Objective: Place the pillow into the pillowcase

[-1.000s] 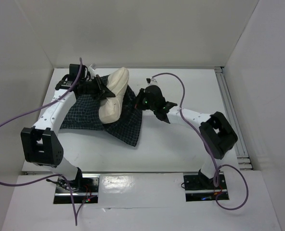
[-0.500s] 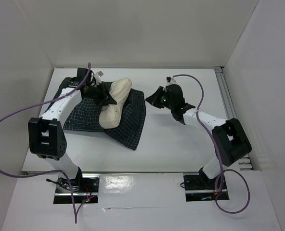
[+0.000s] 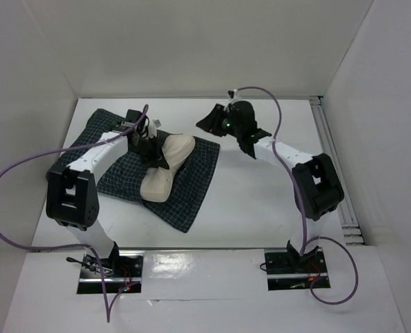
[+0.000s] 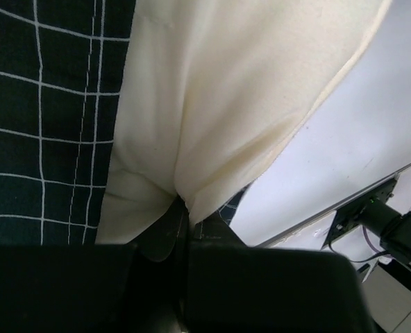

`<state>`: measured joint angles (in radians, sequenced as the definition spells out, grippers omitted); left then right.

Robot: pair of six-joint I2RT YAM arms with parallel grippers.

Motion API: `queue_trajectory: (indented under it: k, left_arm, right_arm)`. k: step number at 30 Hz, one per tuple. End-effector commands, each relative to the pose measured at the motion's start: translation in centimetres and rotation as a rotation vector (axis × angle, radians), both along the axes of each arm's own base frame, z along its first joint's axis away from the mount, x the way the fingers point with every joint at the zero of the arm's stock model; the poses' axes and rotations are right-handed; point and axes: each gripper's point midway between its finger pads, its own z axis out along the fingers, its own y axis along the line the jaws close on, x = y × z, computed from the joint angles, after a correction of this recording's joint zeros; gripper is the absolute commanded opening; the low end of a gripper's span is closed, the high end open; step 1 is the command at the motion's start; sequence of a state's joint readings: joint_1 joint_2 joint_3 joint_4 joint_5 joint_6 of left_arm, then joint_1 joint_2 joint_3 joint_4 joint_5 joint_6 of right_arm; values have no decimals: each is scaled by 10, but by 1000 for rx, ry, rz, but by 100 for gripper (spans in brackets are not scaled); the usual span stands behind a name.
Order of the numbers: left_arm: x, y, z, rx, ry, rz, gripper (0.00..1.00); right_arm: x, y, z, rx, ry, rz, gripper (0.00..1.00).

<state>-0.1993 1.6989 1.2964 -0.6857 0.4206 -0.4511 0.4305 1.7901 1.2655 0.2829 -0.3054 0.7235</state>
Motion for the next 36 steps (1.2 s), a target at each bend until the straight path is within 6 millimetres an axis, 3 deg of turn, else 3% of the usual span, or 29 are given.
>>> queue_trajectory:
  k: [1,2,3,6,8,14,23,24,25,26,28,30,31,32,34,36]
  left_arm:
    - [16,0,48,-66,-120,36,0]
    - [17,4,53,-73,-125,57,0]
    - [19,9,58,-79,-131,83,0]
    - [22,12,74,-115,-171,104,0]
    - [22,13,79,-130,-175,116,0]
    - [19,14,85,-155,-183,119,0]
    - [21,16,97,-202,-203,114,0]
    - [21,16,97,-202,-203,114,0]
    - [21,16,97,-202,-203,114,0]
    - [21,19,96,-200,-195,124,0]
    - [20,19,99,-201,-204,123,0]
    - [22,24,98,-189,-212,130,0]
    - [22,27,95,-171,-210,134,0]
    - [20,27,94,-165,-207,126,0]
    - [19,34,85,-141,-186,138,0]
    - [18,41,75,-96,-176,153,0]
  right_arm:
    - [-43,23,-47,-169,85,50,46]
    - [-62,34,-54,-202,101,59,53]
    - [-74,34,-65,-248,134,47,72]
    - [-97,47,-81,-337,152,31,91]
    - [-98,57,-78,-345,133,26,91]
    - [-93,72,-102,-363,151,29,91]
    - [-49,100,-127,-430,105,17,88]
    - [-37,102,-119,-434,74,-16,85]
    - [-31,97,-136,-473,95,-26,80]
    - [-26,90,-143,-499,110,-30,64]
    - [-13,80,-138,-494,106,-67,40]
    - [-12,63,-138,-505,118,-93,8]
    - [-18,52,-146,-521,138,-99,0]
    - [-12,41,-128,-498,114,-132,0]
    - [-15,24,-129,-502,124,-151,0]
    - [-11,7,-114,-480,117,-176,0]
